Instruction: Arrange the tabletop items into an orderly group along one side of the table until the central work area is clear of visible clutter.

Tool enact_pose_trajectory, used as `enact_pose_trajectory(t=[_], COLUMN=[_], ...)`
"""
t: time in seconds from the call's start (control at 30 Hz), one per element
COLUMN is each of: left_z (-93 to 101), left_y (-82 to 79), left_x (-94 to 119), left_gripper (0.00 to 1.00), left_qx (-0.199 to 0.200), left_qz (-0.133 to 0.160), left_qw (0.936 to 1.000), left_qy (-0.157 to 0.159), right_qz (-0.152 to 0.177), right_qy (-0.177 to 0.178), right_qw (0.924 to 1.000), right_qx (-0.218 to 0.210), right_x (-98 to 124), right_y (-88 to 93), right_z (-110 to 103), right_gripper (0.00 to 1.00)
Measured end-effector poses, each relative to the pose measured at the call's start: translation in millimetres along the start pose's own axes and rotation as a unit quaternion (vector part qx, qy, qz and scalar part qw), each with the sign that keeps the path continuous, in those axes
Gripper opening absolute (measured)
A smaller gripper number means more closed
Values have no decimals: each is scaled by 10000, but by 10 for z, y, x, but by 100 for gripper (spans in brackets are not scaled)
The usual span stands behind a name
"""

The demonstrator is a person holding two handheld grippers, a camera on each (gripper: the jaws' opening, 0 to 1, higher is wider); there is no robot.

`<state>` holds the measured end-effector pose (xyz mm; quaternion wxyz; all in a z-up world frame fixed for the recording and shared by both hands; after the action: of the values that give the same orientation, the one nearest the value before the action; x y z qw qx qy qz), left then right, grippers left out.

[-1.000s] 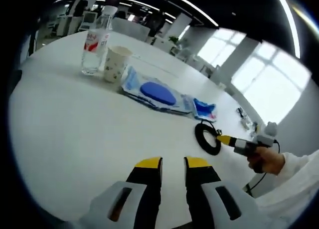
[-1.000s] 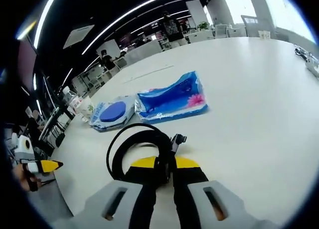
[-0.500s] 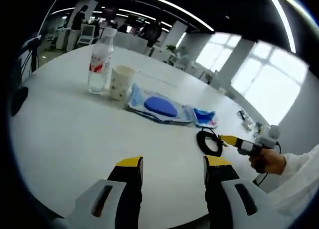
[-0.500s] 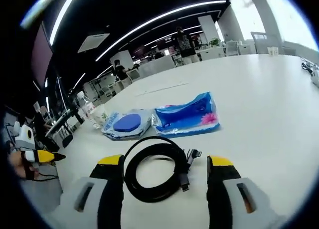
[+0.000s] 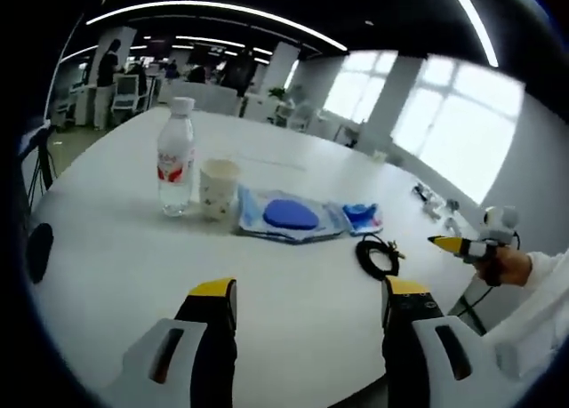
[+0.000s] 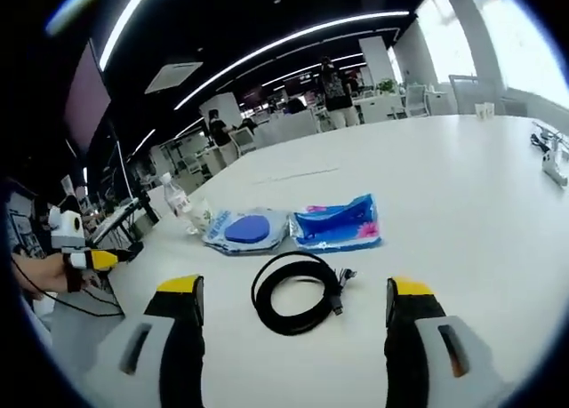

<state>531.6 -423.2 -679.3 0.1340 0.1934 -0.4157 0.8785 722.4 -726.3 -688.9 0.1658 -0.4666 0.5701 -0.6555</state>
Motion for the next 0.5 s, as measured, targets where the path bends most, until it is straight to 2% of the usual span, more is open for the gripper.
enact_pose_trajectory(t=[0.3,0.5], left_z=[-222,-356], left_y=[-240,-280], left_x=[334,494], left_gripper=[64,64], left_qx=[-195,-204], left_qz=[-241,-442], left_qw=[9995,9988], left_qy=[48,43], right_qz=[-4,51], right_qy=[422,609], right_qw=[9991,9979], right_qx=[-73,-203], right_x=[240,501], right_y=[-44,-36], right_z=[-206,-320], right_gripper=[81,81])
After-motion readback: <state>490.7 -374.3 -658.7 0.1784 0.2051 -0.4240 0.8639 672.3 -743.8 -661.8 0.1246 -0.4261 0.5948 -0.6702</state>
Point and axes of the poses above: the point that each gripper's makers call its tool centre point, and the gripper's own axes: x roughly backward along the fingers, z roughly to its right, y roughly out of its underside, the point moved 5 cm from there along x, roughly backward along the fingers, and after that the axes turned 15 degrees about x, right-handed, at the moved point
